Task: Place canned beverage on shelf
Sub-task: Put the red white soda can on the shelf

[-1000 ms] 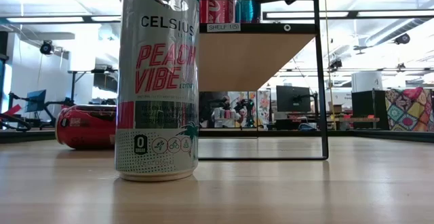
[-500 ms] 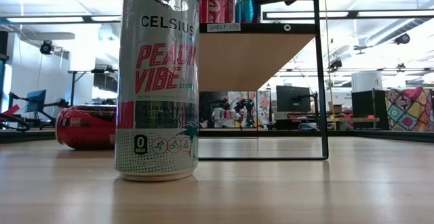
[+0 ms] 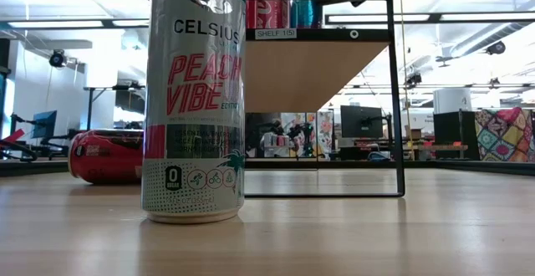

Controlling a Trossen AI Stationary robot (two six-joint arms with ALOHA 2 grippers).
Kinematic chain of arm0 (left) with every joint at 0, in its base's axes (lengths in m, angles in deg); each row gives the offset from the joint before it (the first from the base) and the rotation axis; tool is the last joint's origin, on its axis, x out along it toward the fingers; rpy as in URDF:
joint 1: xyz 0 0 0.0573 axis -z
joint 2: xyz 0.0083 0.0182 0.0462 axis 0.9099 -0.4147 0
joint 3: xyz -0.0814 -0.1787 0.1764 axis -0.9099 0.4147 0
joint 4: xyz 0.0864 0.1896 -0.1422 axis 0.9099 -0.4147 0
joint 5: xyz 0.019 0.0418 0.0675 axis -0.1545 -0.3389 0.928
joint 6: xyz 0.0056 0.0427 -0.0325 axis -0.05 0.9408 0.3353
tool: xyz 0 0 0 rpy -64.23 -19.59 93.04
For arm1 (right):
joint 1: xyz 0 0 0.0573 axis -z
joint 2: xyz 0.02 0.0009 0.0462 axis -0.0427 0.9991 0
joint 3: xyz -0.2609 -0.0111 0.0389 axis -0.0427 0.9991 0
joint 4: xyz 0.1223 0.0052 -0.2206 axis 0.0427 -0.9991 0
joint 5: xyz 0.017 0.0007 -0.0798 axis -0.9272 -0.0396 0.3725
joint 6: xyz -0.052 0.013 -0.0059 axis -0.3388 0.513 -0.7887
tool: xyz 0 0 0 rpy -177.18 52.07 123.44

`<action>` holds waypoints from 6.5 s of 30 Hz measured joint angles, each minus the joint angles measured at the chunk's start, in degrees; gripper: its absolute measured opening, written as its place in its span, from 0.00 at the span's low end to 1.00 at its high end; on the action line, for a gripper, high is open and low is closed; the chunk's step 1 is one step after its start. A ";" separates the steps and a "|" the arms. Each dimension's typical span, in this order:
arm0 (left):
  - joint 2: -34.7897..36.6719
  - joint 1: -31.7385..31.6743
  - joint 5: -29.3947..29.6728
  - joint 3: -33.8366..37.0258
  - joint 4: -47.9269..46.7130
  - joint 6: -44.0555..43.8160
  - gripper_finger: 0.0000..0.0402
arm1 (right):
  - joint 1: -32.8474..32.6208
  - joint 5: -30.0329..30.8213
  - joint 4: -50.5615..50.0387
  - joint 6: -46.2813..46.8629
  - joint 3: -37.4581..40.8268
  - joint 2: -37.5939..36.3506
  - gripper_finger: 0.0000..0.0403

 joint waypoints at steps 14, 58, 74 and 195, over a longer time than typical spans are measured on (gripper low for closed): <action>5.69 5.25 1.35 0.00 -1.59 -1.83 0.00 | 0.92 1.01 4.34 -5.91 -2.33 1.80 0.02; 3.51 10.80 -2.20 0.07 -0.51 -2.31 0.00 | 1.38 1.99 -1.37 -4.82 -10.24 5.66 0.02; 14.22 10.45 -0.99 1.53 -5.31 13.36 0.00 | 9.86 -6.29 -28.01 22.14 -42.08 18.30 0.02; 32.28 10.47 -6.67 17.84 1.34 14.84 0.00 | 6.73 -4.03 -45.03 24.44 -64.85 37.38 0.02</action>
